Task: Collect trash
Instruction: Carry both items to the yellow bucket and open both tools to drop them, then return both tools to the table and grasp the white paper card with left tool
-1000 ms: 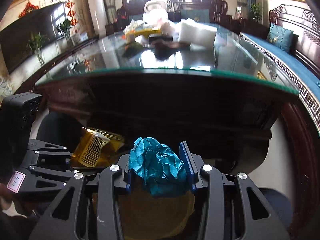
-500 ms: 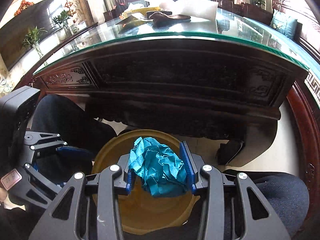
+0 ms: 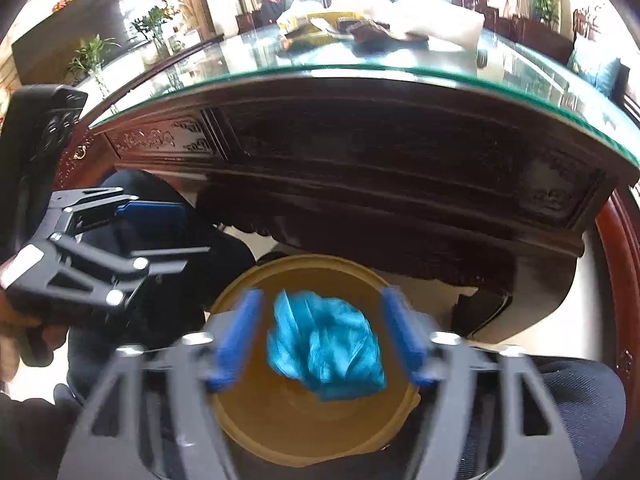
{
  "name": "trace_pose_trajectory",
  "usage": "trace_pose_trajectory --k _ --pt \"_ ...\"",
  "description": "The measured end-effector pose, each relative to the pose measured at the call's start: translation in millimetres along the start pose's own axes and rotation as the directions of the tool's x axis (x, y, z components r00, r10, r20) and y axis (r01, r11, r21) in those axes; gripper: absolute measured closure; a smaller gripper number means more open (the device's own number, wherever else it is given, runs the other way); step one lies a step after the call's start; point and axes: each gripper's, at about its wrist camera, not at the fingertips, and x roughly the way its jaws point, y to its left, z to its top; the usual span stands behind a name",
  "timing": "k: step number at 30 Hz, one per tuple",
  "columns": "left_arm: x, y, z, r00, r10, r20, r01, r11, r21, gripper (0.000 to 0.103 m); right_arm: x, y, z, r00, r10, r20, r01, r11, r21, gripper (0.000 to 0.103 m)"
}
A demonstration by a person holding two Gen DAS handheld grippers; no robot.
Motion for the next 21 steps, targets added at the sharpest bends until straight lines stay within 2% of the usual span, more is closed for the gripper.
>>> trace_pose_trajectory --k 15,21 --pt "-15.7 12.9 28.7 0.995 0.023 0.100 -0.020 0.999 -0.028 0.031 -14.0 -2.3 21.5 0.996 -0.065 0.062 0.067 0.998 -0.019 0.034" --pt "-23.8 19.6 54.0 0.983 0.051 0.174 -0.042 0.997 -0.059 0.030 -26.1 -10.2 36.2 0.985 -0.108 0.135 0.111 0.994 -0.012 0.034"
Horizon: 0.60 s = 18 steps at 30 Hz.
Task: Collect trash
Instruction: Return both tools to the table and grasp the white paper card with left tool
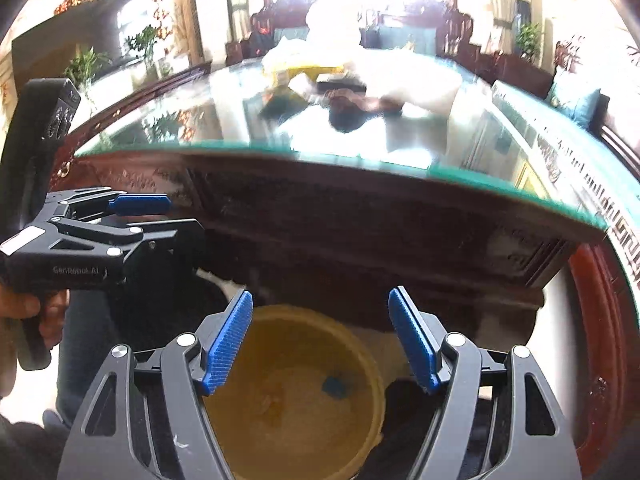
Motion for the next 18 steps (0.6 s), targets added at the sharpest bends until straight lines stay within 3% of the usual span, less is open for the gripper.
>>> trace_pose_trajectory --k 4,8,13,18 --pt "-7.1 6.2 29.3 0.995 0.033 0.092 -0.031 0.999 -0.024 0.027 -12.8 -10.6 21.3 0.993 -0.049 0.106 0.048 0.999 0.018 0.021" --pt "-6.3 12.2 61.4 0.983 0.078 0.166 -0.070 0.996 -0.048 0.021 -24.6 -19.0 48.2 0.965 -0.117 0.236 0.113 0.993 0.030 0.008" --pt "10.3 24.0 92.4 0.976 0.098 0.193 -0.080 0.992 -0.098 0.016 -26.5 -29.5 82.6 0.920 -0.155 0.360 0.144 0.988 0.057 0.008" --pt "36.1 36.8 109.8 0.983 0.053 0.175 -0.022 0.984 -0.175 0.016 -9.6 -41.2 111.5 0.910 -0.132 0.393 0.107 0.991 0.086 0.008"
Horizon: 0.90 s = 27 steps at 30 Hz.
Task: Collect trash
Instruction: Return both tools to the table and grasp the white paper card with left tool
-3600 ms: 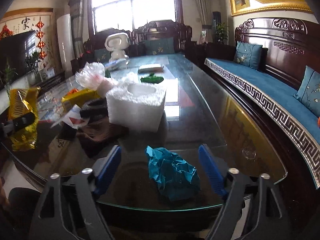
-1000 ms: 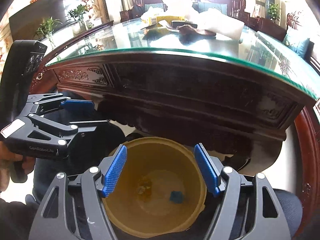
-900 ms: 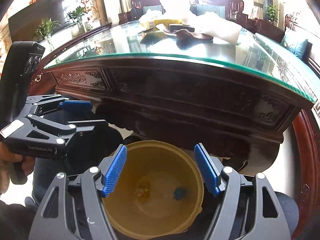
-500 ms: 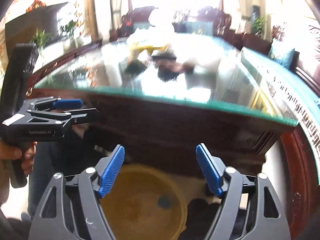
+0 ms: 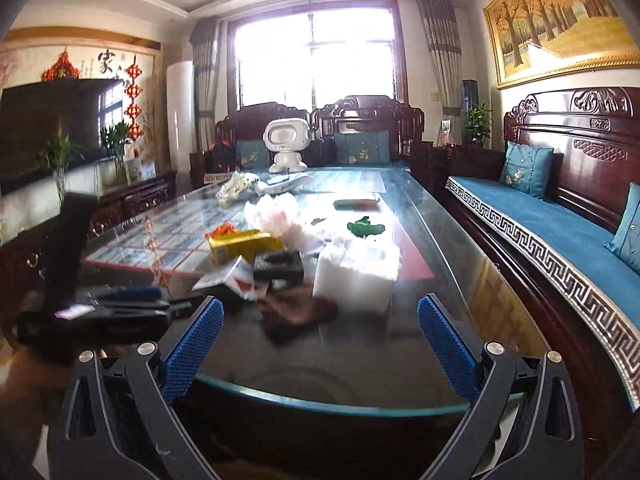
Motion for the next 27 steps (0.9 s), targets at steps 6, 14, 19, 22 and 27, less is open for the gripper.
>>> trace_pose_trajectory --k 6,14,19,22,27 --pt "23.7 7.0 13.0 0.998 0.057 0.010 -0.057 0.998 -0.029 0.016 20.2 -5.4 5.6 1.000 0.019 -0.005 -0.019 1.000 0.015 0.008" --pt "55.3 10.5 36.9 0.990 0.132 -0.054 -0.132 0.991 0.013 0.013 30.2 -12.0 -5.4 0.998 0.049 -0.041 -0.047 0.998 0.052 0.008" --pt "78.1 -1.3 43.4 0.978 0.182 -0.105 -0.179 0.983 0.043 0.013 32.4 -16.2 -4.8 0.998 0.050 -0.044 -0.047 0.997 0.068 0.008" --pt "87.9 3.4 48.1 0.972 0.192 -0.132 -0.192 0.981 0.012 0.016 33.2 -18.3 -5.3 0.997 0.056 -0.050 -0.052 0.996 0.073 0.008" --pt "89.5 8.6 54.3 0.975 0.172 -0.144 -0.173 0.985 0.006 0.049 35.3 -21.2 -8.9 0.995 0.070 -0.066 -0.064 0.995 0.082 0.008"
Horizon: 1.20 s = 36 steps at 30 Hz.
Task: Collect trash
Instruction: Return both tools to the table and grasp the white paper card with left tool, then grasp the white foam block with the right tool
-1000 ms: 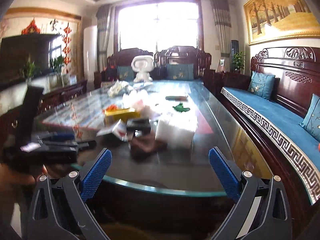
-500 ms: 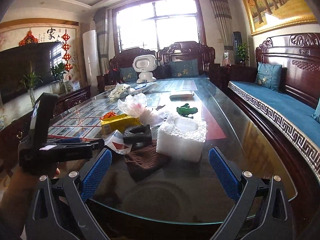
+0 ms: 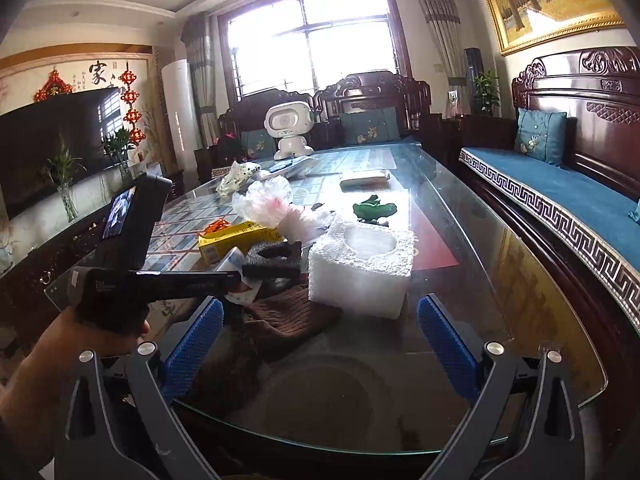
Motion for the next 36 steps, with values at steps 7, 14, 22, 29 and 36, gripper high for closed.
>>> trace_pose_trajectory --k 7,14,22,29,36 --pt "-3.3 -1.6 -7.8 0.998 -0.056 0.037 0.055 0.998 0.021 0.061 9.0 -2.2 -2.3 0.999 -0.002 -0.036 0.002 1.000 0.013 0.008" --pt "-16.8 5.6 -9.5 0.988 -0.125 0.088 0.125 0.992 -0.002 0.088 19.2 -4.9 -2.8 0.998 -0.007 -0.066 0.010 0.999 0.038 0.008" --pt "-20.9 9.8 -15.6 0.978 -0.186 0.090 0.187 0.982 -0.010 0.089 27.3 -13.0 26.0 0.997 -0.059 -0.059 0.061 0.998 0.022 0.008" --pt "-31.7 18.5 -15.1 0.970 -0.208 0.126 0.211 0.977 -0.012 0.089 52.0 -39.4 55.4 0.985 -0.153 -0.077 0.154 0.988 -0.002 0.023" --pt "-34.4 21.7 -15.1 0.967 -0.218 0.130 0.221 0.975 -0.013 0.089 95.0 -60.8 61.4 0.966 -0.139 -0.220 0.152 0.988 0.042 0.033"
